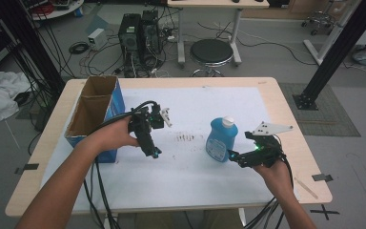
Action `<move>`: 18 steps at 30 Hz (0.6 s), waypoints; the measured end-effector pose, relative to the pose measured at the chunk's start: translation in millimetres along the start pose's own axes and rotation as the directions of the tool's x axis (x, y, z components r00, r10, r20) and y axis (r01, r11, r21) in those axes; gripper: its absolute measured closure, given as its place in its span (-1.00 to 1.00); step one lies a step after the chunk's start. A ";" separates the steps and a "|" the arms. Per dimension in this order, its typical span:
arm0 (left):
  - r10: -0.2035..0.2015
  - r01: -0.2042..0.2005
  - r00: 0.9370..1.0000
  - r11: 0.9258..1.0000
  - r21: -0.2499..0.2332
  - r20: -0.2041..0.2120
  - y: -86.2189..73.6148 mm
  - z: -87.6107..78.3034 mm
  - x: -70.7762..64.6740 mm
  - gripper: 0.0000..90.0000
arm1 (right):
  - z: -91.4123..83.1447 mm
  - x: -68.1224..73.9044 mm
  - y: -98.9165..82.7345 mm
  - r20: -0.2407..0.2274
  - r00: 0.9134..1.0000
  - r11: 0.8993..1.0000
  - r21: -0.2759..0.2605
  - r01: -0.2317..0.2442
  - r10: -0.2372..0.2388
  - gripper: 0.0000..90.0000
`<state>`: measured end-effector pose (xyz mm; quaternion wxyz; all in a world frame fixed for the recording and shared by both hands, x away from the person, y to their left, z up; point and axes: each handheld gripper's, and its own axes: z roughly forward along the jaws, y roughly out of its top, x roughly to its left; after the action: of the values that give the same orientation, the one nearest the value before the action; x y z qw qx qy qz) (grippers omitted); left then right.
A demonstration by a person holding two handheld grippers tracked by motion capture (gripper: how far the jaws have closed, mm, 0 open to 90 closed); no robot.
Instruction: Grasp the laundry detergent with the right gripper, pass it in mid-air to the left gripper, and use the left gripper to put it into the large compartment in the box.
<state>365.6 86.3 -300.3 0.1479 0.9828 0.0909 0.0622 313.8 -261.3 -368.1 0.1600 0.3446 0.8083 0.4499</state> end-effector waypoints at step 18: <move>-0.009 0.009 1.000 1.000 0.003 0.000 -0.9 1.1 0.4 -0.90 | 25.3 2.3 -9.7 -0.014 0.999 0.998 -0.054 -0.031 0.030 -0.93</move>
<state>366.0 86.9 -301.7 0.1468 0.9827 0.0953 0.0613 322.5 -247.6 -389.9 0.1570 0.3493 0.7916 0.4762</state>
